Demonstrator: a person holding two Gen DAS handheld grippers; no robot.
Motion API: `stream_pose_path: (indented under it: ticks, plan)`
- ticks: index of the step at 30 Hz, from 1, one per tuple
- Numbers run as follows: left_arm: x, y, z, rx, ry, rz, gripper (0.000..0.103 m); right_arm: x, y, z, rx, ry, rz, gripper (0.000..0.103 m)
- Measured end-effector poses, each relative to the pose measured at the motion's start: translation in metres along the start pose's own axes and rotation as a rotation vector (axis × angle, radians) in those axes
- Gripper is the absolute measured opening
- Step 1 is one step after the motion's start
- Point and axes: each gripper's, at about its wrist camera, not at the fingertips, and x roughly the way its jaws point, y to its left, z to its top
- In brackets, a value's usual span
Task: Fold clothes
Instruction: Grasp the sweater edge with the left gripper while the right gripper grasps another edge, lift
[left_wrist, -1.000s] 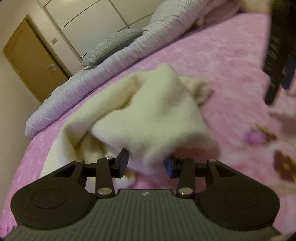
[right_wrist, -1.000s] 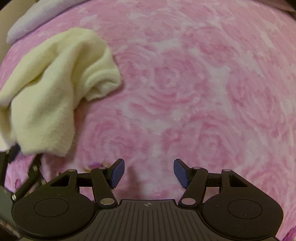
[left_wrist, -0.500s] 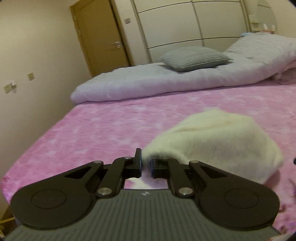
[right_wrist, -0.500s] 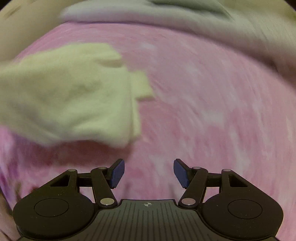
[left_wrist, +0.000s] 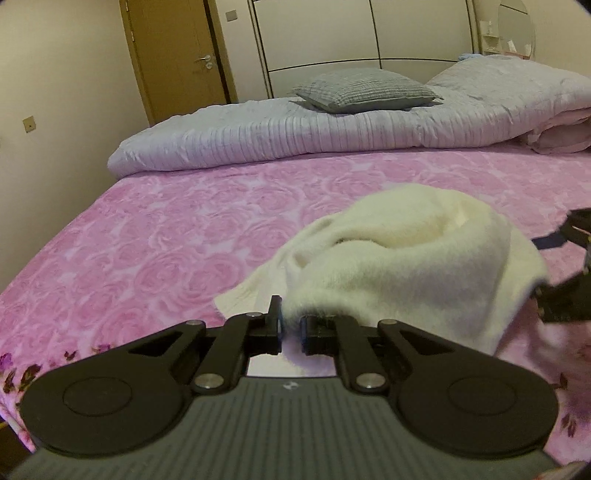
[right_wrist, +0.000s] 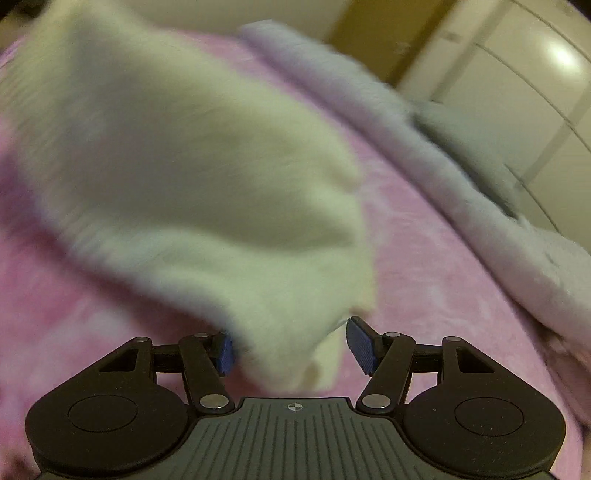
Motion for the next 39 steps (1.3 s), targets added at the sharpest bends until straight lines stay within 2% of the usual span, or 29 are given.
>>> stream_pose_path:
  ticks: [1, 2, 4, 8, 14, 18, 21, 23, 28, 33, 39]
  plan:
    - [0.002, 0.002, 0.001, 0.005, -0.001, -0.007, 0.008, -0.001, -0.006, 0.004, 0.032, -0.005, 0.003, 0.028]
    - [0.0, 0.004, 0.004, 0.01, -0.007, -0.016, 0.008, -0.004, -0.011, 0.009, 0.058, -0.005, 0.014, 0.019]
    - [-0.004, 0.01, 0.01, 0.01, -0.019, -0.036, 0.007, -0.013, -0.021, 0.02, 0.112, -0.01, 0.017, 0.015]
    - [-0.021, 0.025, 0.037, 0.017, -0.081, -0.074, 0.007, -0.055, -0.049, 0.054, 0.24, -0.059, -0.086, 0.011]
    - [-0.067, 0.058, 0.12, 0.061, -0.272, -0.123, 0.007, -0.149, -0.101, 0.132, 0.4, -0.245, -0.269, 0.009]
    - [-0.111, 0.084, 0.175, 0.078, -0.416, -0.138, 0.007, -0.218, -0.114, 0.183, 0.428, -0.385, -0.344, 0.009]
    - [-0.152, 0.104, 0.207, 0.092, -0.534, -0.139, 0.007, -0.27, -0.119, 0.22, 0.409, -0.489, -0.401, 0.009]
    - [-0.174, 0.114, 0.222, 0.1, -0.584, -0.136, 0.007, -0.302, -0.121, 0.241, 0.39, -0.544, -0.43, 0.009]
    - [-0.218, 0.132, 0.239, 0.097, -0.665, -0.16, 0.007, -0.372, -0.116, 0.276, 0.339, -0.615, -0.471, 0.009]
    - [-0.247, 0.138, 0.244, 0.082, -0.7, -0.181, 0.007, -0.422, -0.103, 0.287, 0.303, -0.616, -0.492, 0.009]
    - [-0.249, 0.13, 0.282, 0.119, -0.734, -0.188, 0.007, -0.428, -0.117, 0.291, 0.335, -0.571, -0.481, 0.009]
